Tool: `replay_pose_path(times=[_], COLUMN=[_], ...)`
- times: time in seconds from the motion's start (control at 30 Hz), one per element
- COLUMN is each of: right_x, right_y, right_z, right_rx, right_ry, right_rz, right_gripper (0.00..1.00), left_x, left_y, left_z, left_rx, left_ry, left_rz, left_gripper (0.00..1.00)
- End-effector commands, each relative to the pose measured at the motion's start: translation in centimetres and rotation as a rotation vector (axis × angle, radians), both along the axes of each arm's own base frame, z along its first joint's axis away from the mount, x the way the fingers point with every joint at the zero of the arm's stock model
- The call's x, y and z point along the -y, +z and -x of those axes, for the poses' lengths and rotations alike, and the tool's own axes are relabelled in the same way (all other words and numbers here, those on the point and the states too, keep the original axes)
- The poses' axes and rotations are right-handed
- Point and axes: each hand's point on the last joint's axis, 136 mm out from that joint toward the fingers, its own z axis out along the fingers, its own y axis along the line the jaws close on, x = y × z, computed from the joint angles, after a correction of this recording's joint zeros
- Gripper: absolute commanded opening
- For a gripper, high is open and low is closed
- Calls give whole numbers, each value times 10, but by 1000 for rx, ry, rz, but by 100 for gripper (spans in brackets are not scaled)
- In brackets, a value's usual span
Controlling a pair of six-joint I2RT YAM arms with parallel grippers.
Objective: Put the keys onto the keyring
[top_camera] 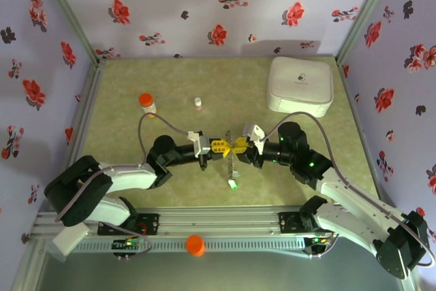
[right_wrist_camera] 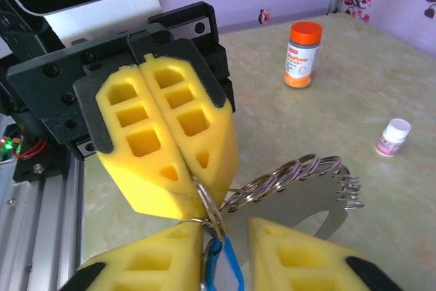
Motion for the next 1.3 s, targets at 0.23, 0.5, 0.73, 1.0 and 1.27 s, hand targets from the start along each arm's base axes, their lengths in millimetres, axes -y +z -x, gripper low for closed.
replay_pose_path(times=[0.23,0.5,0.73,1.0,1.27], right_x=[12,0,-7,-9,-3], right_y=[13,25,25,29,23], right_z=[9,9,8,12,14], right_rx=[17,22,4,3,7], right_ry=[1,58,83,110,118], right_rz=[66,17,2,-10,93], right_gripper=[25,25,18,7,0], left_x=[-2,-2,-1,0,-5], left_y=[20,21,21,19,12], left_z=[6,10,12,13,7], left_rx=[69,56,58,55,46], left_ry=[-18,-43,-60,-70,-26], left_rz=[60,62,60,55,24], left_gripper=[0,0,0,0,24])
